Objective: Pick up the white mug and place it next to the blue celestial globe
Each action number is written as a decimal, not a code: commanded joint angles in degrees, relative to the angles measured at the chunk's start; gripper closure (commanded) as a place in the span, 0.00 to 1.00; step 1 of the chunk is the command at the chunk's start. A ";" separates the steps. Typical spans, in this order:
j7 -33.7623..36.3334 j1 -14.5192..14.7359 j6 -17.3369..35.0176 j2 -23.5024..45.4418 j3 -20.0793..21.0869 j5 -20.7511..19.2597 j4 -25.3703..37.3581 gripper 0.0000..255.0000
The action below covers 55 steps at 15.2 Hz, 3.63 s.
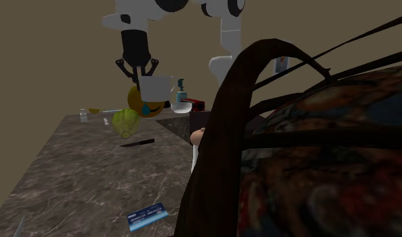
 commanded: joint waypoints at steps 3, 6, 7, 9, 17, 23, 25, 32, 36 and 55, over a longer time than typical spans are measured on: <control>0.52 0.09 -2.71 -0.93 -0.26 -0.66 1.91 1.00; 0.89 0.14 -4.74 -1.61 -0.44 -1.12 3.36 1.00; 1.00 0.15 -5.43 -1.82 -0.49 -1.26 3.88 1.00; 1.22 0.16 -6.82 -2.19 -0.59 -1.52 4.95 1.00; 1.91 0.02 -12.56 -3.16 -0.90 -2.24 9.89 1.00; 2.26 -0.29 -17.11 -3.30 -1.07 -2.44 14.35 1.00; 2.34 -0.44 -18.68 -3.22 -1.11 -2.43 16.00 1.00; 2.52 -1.24 -24.44 -2.38 -1.26 -2.10 22.54 1.00; 6.36 1.42 -24.53 -2.80 -0.06 -2.48 22.57 1.00; 28.27 13.49 -29.11 8.27 7.53 -0.32 39.63 1.00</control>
